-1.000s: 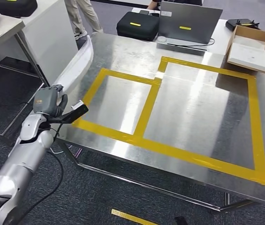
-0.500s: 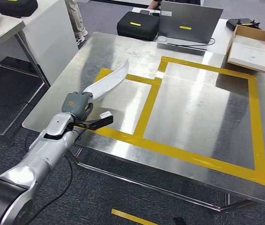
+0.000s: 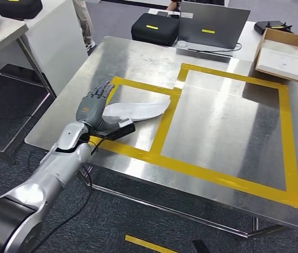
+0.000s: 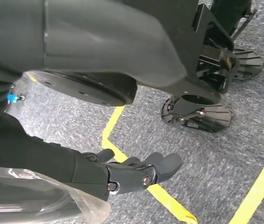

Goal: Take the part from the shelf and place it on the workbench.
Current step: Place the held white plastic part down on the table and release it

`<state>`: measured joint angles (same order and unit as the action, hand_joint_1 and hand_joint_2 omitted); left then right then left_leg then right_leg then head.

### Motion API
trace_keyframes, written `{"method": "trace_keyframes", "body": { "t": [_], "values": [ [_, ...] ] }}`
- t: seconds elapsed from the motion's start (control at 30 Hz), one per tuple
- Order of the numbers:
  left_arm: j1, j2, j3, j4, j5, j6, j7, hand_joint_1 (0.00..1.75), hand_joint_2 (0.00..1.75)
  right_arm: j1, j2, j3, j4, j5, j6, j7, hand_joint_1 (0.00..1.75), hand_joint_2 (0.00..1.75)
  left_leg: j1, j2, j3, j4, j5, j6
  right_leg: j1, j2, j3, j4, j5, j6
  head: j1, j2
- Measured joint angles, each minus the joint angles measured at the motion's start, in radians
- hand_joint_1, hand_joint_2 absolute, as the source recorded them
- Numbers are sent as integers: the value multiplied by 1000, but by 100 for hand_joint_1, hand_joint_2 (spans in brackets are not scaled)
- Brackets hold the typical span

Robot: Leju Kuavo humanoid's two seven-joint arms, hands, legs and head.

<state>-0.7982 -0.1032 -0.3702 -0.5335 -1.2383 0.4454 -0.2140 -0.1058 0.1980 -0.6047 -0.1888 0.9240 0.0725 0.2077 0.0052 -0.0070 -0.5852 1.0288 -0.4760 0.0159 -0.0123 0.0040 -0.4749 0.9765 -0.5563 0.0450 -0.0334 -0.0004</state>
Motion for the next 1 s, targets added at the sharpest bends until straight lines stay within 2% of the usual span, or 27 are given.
{"method": "trace_keyframes", "body": {
  "t": [0.07, 0.1, 0.17, 0.2, 0.23, 0.27, 0.3, 0.33, 0.37, 0.4, 0.43, 0.53, 0.57, 0.6, 0.63, 0.7, 0.73, 0.77, 0.8, 0.87, 0.9, 0.93, 0.97, 1.0],
  "values": [
    [3, 3, 2, -8, 20, 1, -14, 0, 0, -2, 3, 0, 0, 0, -2, 10, 0, 0, 4, 2, 13, -26, 16, 14, 0, -1, -9, 9, -10, 8, 1, 0],
    [4, 3, 3, -13, 32, 1, -21, 0, 0, -2, 3, 0, 0, 0, -3, 14, 0, 0, 8, 4, 18, -40, 23, 17, 0, -2, -27, 41, -30, 10, 3, 0],
    [14, 2, 8, -23, 73, 3, -45, 0, 0, -1, 3, 0, 0, -2, -7, 11, 0, 0, 10, 5, 20, -48, 29, 20, -5, -2, -97, 167, -82, 16, 5, 0],
    [27, 1, 13, -33, 109, 3, -66, 0, 0, 2, 3, 0, 0, -4, -12, 4, 0, 0, 10, 6, 19, -48, 28, 20, -8, -2, -134, 231, -97, 21, 5, 0],
    [47, -2, 21, -50, 157, 3, -92, 0, 0, 8, 3, -1, 0, -7, -18, -5, 0, 0, 12, 6, 19, -46, 27, 18, -12, -2, -160, 269, -93, 27, 4, 0],
    [72, -6, 30, -77, 212, 2, -117, 0, 0, 14, 3, -1, 0, -9, -24, -14, 0, 0, 15, 7, 19, -44, 25, 15, -17, -3, -169, 266, -68, 33, 4, 0],
    [101, -12, 37, -114, 267, -1, -138, 0, 0, 20, 3, -2, 0, -10, -30, -22, 0, 0, 20, 6, 19, -39, 22, 9, -23, -4, -160, 228, -28, 41, 4, 0],
    [130, -16, 42, -155, 309, -4, -151, 0, 0, 25, 3, -3, 0, -11, -33, -27, 0, 0, 25, 6, 17, -31, 16, -1, -29, -6, -140, 170, 11, 50, 4, 0],
    [155, -21, 44, -196, 338, -7, -156, 0, 0, 28, 4, -3, 0, -12, -35, -32, 0, 0, 28, 5, 13, -20, 10, -12, -30, -6, -116, 118, 39, 57, 8, 0],
    [176, -23, 44, -232, 353, -10, -157, 0, 0, 29, 4, -4, 1, -13, -36, -34, 0, 0, 29, 4, 8, -10, 5, -22, -32, -4, -100, 83, 51, 57, 12, 0],
    [192, -25, 44, -261, 364, -13, -159, 0, 0, 30, 5, -5, 1, -14, -37, -36, 0, 0, 27, 4, 1, 1, 3, -30, -31, -1, -94, 69, 49, 52, 13, 0],
    [248, -26, 48, -359, 477, -39, -193, 0, 0, 31, 6, -8, 1, -16, -41, -39, 0, 0, 27, 3, -13, 14, 3, -46, -30, 6, -105, 75, 42, 22, 10, 0],
    [279, -28, 50, -408, 538, -51, -211, 0, 0, 33, 6, -10, 1, -18, -42, -41, 0, 0, 27, 4, -18, 27, -11, -49, -30, 7, -109, 76, 44, 13, 8, 0],
    [315, -30, 51, -464, 598, -62, -228, 0, 0, 34, 6, -13, 1, -20, -45, -43, 0, 0, 28, 4, -28, 57, -38, -51, -29, 7, -112, 76, 48, 3, 4, 0],
    [357, -33, 50, -526, 650, -69, -241, 0, 0, 36, 6, -16, 1, -22, -48, -46, 0, 0, 27, 4, -45, 109, -77, -51, -27, 6, -117, 75, 51, -7, 1, 0],
    [439, -38, 47, -643, 716, -75, -257, 0, 0, 39, 6, -23, 1, -25, -54, -52, 0, 0, 22, 4, -87, 240, -153, -48, -18, 6, -128, 75, 59, -20, -4, 0],
    [473, -40, 44, -690, 730, -75, -260, 0, 0, 40, 6, -26, 1, -26, -56, -53, 0, 0, 19, 4, -97, 283, -170, -44, -13, 5, -134, 75, 63, -25, -5, 0],
    [499, -41, 42, -728, 737, -76, -261, 0, 0, 40, 6, -29, 1, -26, -56, -54, 0, 0, 16, 4, -92, 291, -168, -37, -7, 5, -141, 75, 68, -31, -6, 0],
    [517, -41, 40, -760, 741, -76, -261, 0, 0, 40, 6, -31, 1, -26, -57, -54, 0, 0, 10, 4, -68, 261, -148, -26, -1, 5, -147, 75, 73, -35, -6, 0],
    [535, -42, 38, -810, 746, -76, -262, 0, 0, 40, 8, -34, 1, -26, -58, -54, 0, 0, -6, 4, 14, 128, -100, 6, 9, 4, -158, 75, 85, -40, -5, 0],
    [538, -43, 37, -830, 748, -76, -262, 0, 0, 39, 9, -35, 1, -27, -58, -55, 0, 0, -13, 4, 50, 66, -85, 17, 11, 3, -162, 75, 91, -39, -5, 0],
    [541, -44, 37, -846, 754, -77, -265, 0, 0, 39, 11, -35, 1, -27, -58, -56, 0, 0, -19, 4, 72, 24, -78, 24, 11, 2, -165, 74, 98, -36, -5, 0],
    [545, -45, 37, -860, 767, -81, -272, 0, 0, 38, 12, -36, 1, -27, -59, -56, 0, 0, -24, 4, 80, 4, -76, 26, 10, 0, -166, 71, 105, -31, -5, 0],
    [553, -46, 36, -873, 790, -89, -282, 0, 0, 38, 12, -36, 1, -28, -60, -56, 0, 0, -25, 4, 78, -2, -67, 23, 8, 0, -167, 68, 113, -25, -5, 0]
  ]
}}
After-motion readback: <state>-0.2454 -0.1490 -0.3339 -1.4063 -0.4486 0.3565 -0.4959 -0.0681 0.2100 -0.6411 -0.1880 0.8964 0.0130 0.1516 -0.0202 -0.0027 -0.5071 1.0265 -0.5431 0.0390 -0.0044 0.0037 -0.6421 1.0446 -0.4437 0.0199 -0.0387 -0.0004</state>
